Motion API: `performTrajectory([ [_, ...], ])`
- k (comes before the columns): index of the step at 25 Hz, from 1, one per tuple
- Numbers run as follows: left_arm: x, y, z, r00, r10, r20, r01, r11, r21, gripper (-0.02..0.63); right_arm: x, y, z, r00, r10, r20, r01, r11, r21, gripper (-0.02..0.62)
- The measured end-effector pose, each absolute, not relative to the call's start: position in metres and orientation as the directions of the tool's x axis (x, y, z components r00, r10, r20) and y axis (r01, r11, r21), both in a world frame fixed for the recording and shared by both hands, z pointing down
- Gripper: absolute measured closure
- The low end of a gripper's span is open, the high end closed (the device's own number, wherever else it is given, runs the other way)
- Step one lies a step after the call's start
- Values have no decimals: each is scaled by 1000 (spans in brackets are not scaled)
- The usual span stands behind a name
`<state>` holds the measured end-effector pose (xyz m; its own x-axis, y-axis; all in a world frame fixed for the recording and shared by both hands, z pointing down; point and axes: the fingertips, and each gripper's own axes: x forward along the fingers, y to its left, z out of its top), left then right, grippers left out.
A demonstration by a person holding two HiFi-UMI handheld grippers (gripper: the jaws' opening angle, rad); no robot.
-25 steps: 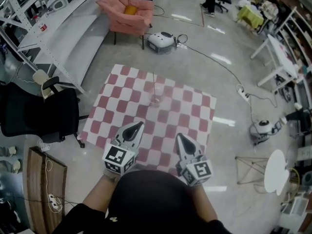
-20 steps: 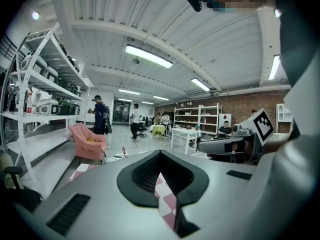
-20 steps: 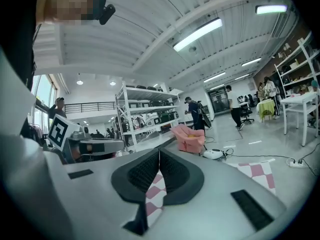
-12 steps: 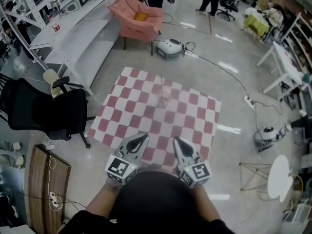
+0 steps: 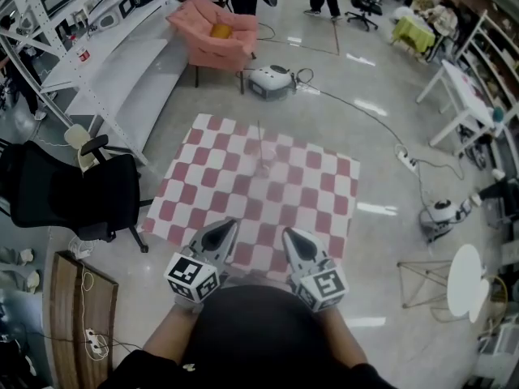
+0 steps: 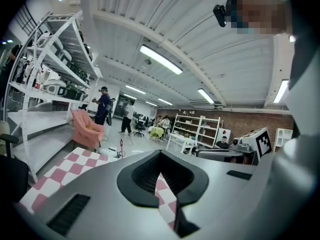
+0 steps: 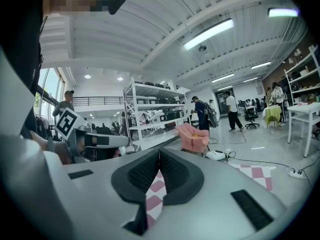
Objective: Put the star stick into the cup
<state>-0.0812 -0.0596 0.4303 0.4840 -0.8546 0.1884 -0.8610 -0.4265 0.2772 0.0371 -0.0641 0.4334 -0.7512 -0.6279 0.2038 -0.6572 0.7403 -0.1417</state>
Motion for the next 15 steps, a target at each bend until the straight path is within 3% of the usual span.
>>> performTrajectory([
  [15, -75, -60, 434, 488, -849, 204, -864, -437, 249, 565, 68, -61, 434, -684, -701, 204, -728, 674, -125, 578],
])
